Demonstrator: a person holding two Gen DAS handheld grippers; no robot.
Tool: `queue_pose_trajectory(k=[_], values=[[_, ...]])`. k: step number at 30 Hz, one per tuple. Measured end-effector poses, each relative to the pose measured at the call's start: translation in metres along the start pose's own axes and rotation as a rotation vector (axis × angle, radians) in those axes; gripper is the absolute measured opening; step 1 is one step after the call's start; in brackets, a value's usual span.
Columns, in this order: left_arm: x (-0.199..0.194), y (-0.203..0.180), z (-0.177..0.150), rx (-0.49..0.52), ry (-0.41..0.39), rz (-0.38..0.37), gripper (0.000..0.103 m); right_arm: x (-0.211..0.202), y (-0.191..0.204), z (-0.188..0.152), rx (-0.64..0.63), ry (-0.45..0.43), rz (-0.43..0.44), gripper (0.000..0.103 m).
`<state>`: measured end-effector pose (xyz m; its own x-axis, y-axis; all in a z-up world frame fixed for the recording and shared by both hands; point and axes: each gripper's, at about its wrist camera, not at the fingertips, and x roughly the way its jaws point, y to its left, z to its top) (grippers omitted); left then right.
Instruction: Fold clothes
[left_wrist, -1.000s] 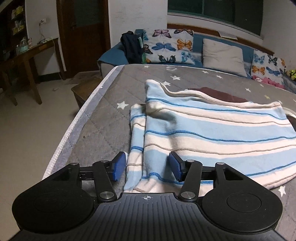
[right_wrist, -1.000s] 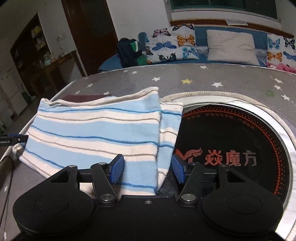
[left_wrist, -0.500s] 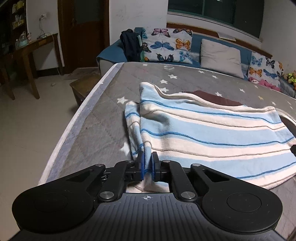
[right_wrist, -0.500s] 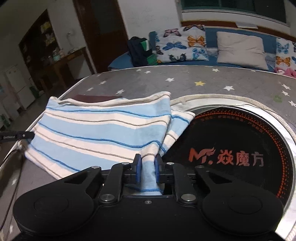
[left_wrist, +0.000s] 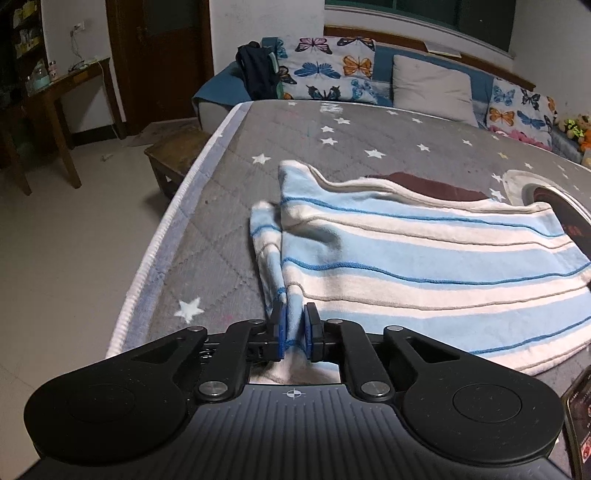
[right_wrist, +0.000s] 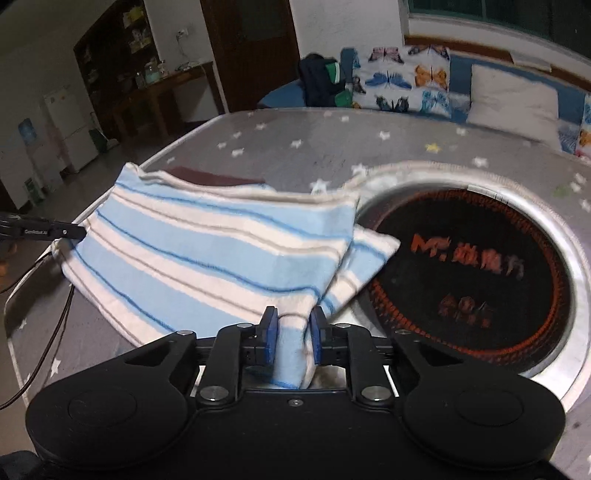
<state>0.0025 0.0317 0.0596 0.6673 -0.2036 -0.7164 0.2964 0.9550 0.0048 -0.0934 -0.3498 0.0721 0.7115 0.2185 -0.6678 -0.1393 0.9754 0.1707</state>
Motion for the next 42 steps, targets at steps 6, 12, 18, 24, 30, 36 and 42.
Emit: queue_pose_trajectory(k=[6,12,18,24,30,36,42], values=[[-0.002,0.003,0.014,-0.013,-0.056,0.016,0.045,0.013,-0.011,0.015,0.02,-0.032,-0.047,0.048],[0.029,0.009,0.018,-0.01,-0.014,0.041,0.049,0.035,-0.027,0.011,0.096,-0.008,-0.054,0.049],[0.041,0.011,0.017,-0.013,-0.006,0.028,0.062,0.042,-0.03,0.005,0.127,0.007,-0.044,0.052],[0.046,0.013,0.016,-0.036,0.01,0.003,0.066,0.042,-0.024,0.006,0.113,0.009,-0.024,0.052],[0.049,0.01,0.013,-0.043,0.02,-0.054,0.047,0.043,-0.024,0.008,0.111,0.008,-0.037,0.036],[0.046,-0.001,0.012,-0.013,0.007,-0.069,0.026,0.045,-0.025,0.007,0.117,0.001,-0.067,0.048],[0.044,-0.004,0.01,-0.005,-0.004,-0.057,0.022,0.046,-0.025,0.004,0.126,-0.013,-0.077,0.051]])
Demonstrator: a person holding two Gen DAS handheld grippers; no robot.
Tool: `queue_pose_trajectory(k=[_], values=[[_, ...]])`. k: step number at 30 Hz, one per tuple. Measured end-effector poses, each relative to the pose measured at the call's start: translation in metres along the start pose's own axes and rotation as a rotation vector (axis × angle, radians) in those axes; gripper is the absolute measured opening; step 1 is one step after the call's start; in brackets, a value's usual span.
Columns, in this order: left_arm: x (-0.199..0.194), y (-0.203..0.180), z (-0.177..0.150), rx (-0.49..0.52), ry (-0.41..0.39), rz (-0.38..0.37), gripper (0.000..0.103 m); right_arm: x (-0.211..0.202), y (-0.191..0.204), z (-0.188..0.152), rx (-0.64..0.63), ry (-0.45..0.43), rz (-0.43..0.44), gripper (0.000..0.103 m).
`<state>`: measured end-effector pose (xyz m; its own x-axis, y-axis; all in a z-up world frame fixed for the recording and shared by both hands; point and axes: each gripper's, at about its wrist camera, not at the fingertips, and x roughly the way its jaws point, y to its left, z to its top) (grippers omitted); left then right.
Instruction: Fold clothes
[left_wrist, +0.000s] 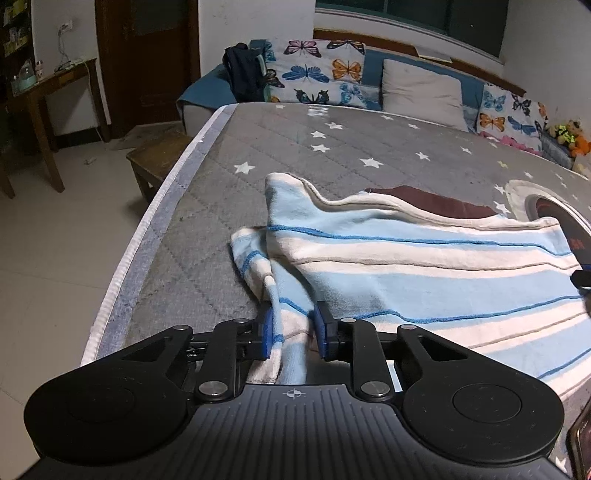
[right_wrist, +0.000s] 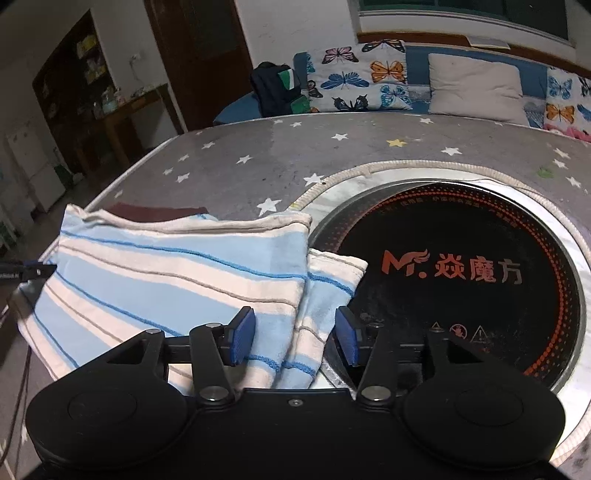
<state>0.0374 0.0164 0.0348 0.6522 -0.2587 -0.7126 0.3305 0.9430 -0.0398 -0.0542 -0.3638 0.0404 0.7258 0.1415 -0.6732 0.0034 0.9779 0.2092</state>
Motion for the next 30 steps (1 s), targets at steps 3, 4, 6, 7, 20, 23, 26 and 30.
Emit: queue_pose_trajectory(k=[3,4,6,7,20,23,26,30], values=[[0.0,-0.001,0.0,0.0,-0.001,0.007,0.018,0.0,0.0,-0.001,0.006,-0.008,-0.003,0.046],[-0.001,-0.002,0.001,-0.002,-0.002,0.01,0.017,-0.001,0.0,-0.002,0.008,-0.012,-0.003,0.04],[-0.003,-0.002,0.002,-0.008,-0.005,0.014,0.014,-0.001,0.002,-0.002,0.009,-0.01,0.014,0.018],[-0.004,-0.002,0.002,-0.011,-0.008,0.015,0.013,-0.001,0.003,-0.001,0.008,-0.007,0.026,0.017],[-0.077,-0.022,0.046,-0.022,-0.216,-0.078,0.01,-0.062,0.042,0.049,-0.16,-0.207,0.026,0.012],[-0.099,-0.027,0.065,-0.019,-0.29,-0.09,0.01,-0.078,0.051,0.069,-0.203,-0.266,0.01,0.012],[-0.117,-0.031,0.085,-0.018,-0.356,-0.081,0.01,-0.091,0.057,0.09,-0.235,-0.327,-0.008,0.012],[-0.144,-0.031,0.109,-0.02,-0.464,-0.056,0.01,-0.103,0.058,0.112,-0.252,-0.396,-0.015,0.012]])
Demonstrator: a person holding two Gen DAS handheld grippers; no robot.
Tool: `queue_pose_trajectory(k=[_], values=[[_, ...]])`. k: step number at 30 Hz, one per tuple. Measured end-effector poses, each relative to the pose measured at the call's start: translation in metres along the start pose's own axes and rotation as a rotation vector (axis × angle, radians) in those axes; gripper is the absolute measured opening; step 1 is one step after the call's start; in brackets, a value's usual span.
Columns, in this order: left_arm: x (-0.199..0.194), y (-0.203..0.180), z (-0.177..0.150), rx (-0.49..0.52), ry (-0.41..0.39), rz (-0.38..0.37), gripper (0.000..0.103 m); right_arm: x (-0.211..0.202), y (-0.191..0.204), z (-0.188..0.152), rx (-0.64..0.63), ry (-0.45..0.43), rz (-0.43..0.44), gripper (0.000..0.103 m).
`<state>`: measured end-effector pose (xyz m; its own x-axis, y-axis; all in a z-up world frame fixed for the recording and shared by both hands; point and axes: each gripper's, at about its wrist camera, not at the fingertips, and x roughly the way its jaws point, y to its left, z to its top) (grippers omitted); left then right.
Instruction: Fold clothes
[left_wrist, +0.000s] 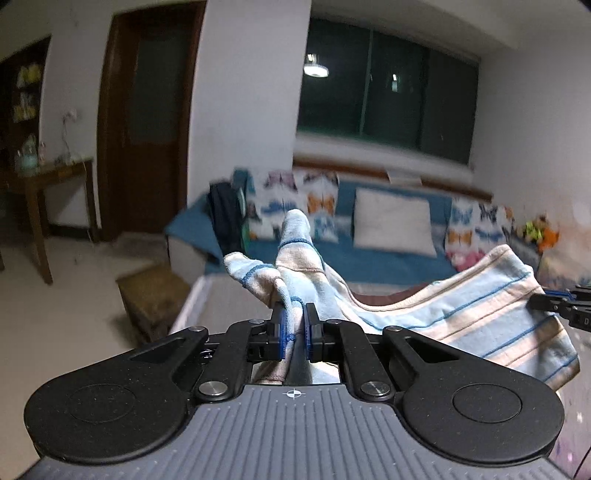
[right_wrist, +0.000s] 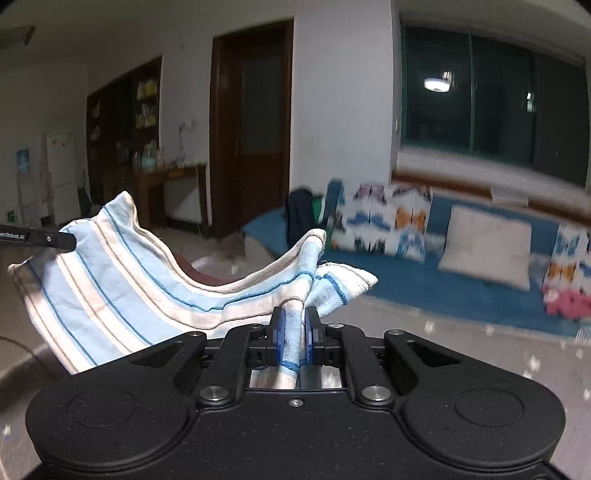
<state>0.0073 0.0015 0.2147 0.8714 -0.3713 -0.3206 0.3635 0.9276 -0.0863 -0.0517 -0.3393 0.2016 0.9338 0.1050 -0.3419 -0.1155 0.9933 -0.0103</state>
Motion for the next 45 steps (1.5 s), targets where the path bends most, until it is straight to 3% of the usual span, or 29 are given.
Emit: queue_pose_trajectory(k=[5,9,17,27,32,38,40,41,45], values=[[-0.003,-0.004,0.009,0.014,-0.032,0.02,0.01,0.008,-0.007,0.014,-0.009,-0.042,-0.005,0.012],[0.02,-0.005,-0.009,0.03,0.032,0.056,0.01,0.026,-0.009,0.0,-0.003,-0.005,0.005,0.012],[0.081,0.009,-0.075,-0.003,0.237,0.094,0.01,0.071,-0.009,-0.052,0.002,0.177,0.011,0.012],[0.118,0.037,-0.132,-0.016,0.389,0.143,0.01,0.107,-0.012,-0.115,0.025,0.383,-0.037,0.014],[0.119,0.04,-0.136,0.004,0.399,0.147,0.013,0.101,-0.015,-0.118,0.054,0.4,-0.049,0.019],[0.107,0.044,-0.131,-0.005,0.38,0.157,0.018,0.074,-0.019,-0.114,0.056,0.363,-0.052,0.035],[0.101,0.044,-0.129,-0.01,0.364,0.159,0.025,0.064,-0.018,-0.115,0.056,0.356,-0.043,0.042],[0.098,0.045,-0.128,-0.013,0.356,0.159,0.034,0.059,-0.018,-0.116,0.057,0.352,-0.038,0.043],[0.075,0.041,-0.126,-0.009,0.32,0.147,0.037,0.05,-0.011,-0.126,0.049,0.36,-0.018,0.048]])
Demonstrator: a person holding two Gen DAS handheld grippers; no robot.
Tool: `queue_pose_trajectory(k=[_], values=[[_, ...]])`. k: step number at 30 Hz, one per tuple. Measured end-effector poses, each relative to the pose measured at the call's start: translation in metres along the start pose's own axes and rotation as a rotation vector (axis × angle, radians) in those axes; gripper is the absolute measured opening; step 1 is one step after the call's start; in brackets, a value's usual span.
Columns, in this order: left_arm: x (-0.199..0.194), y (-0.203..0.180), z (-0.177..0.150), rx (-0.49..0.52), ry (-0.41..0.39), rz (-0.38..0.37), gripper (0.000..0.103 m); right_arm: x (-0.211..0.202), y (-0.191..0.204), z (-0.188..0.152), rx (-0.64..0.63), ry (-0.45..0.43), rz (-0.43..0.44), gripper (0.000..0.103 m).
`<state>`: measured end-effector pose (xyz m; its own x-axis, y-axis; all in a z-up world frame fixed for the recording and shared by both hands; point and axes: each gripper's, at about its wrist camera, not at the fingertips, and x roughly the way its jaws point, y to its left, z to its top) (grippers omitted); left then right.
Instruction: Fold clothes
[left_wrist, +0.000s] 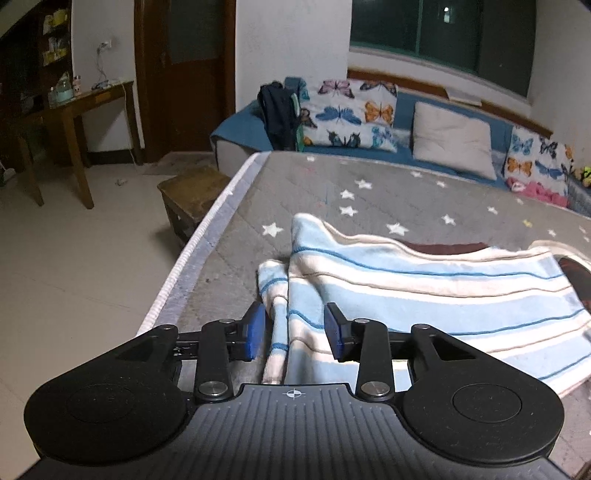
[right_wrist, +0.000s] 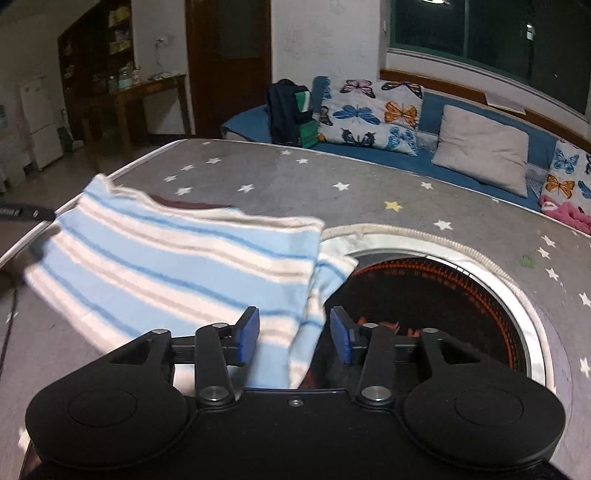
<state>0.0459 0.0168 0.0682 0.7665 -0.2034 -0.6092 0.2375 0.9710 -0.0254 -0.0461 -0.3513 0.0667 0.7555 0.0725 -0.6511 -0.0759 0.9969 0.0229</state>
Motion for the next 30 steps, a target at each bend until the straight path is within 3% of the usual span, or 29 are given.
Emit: queue_pose_trajectory(k=[7,11,14,30], values=[[-0.015,-0.017,-0.021,0.062,0.006,-0.011,0.04,-0.003,0.009,-0.02,-0.006,0.022,0.026,0.053],[-0.021,-0.019,-0.028,0.063,0.007,-0.018,0.048,-0.011,0.005,-0.022,0.012,0.004,0.019,0.053],[-0.026,-0.017,-0.032,0.049,-0.008,-0.029,0.055,-0.022,0.001,-0.028,0.014,-0.008,-0.002,0.056],[-0.038,-0.028,-0.051,0.093,-0.016,-0.049,0.064,-0.062,-0.036,-0.07,0.086,-0.004,-0.117,0.067]])
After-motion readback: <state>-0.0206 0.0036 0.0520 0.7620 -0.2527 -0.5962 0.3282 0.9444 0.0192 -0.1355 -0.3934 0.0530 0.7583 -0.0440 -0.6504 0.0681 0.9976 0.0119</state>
